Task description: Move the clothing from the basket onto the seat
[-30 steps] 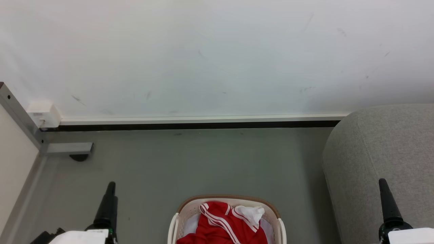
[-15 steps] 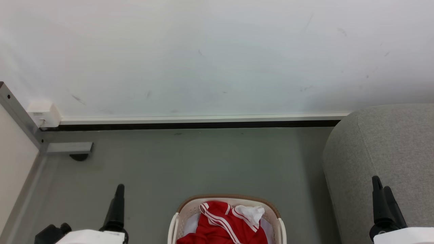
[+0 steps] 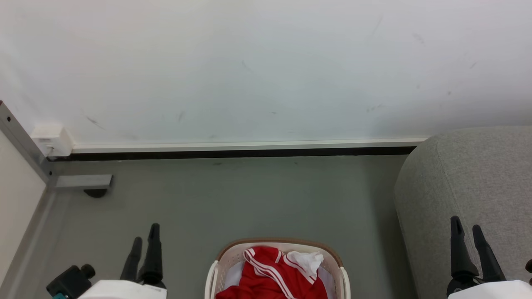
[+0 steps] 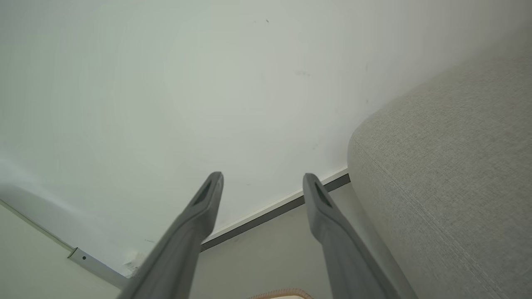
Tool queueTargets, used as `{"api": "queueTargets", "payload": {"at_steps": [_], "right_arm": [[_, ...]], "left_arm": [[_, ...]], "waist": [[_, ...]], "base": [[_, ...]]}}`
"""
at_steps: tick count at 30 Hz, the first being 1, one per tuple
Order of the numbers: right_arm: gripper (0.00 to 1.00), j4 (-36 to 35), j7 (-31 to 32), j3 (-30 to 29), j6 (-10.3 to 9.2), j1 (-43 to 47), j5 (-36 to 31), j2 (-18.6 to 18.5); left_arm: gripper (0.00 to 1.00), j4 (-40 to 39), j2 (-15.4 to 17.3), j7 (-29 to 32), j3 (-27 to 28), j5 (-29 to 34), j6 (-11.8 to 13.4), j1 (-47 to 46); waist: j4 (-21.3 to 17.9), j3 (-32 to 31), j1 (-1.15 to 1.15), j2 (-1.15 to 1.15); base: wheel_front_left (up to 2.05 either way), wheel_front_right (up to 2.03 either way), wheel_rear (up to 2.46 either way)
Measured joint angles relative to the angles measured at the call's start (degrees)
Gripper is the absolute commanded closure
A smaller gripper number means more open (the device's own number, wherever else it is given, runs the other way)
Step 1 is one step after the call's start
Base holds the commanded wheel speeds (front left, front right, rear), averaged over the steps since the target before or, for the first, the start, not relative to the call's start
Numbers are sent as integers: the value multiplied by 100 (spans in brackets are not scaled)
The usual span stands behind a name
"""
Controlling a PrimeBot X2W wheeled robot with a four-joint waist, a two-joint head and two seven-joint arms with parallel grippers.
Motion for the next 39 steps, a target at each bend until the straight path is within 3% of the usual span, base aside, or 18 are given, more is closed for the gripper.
{"api": "queueTargets", "payload": {"at_steps": [15, 39], "right_arm": [[0, -63, -245, 76, 0, 29, -1089, -9], [0, -122, -581, 57, 0, 124, -2234, -24]], "left_arm": [[0, -90, 15, -267, -153, 1416, 23, 75], [0, -193, 172, -599, -367, 2873, 118, 194]], "waist": [[-19, 10, 0, 0], [-43, 27, 0, 0]], "base": [[0, 0, 0], [0, 0, 0]]}}
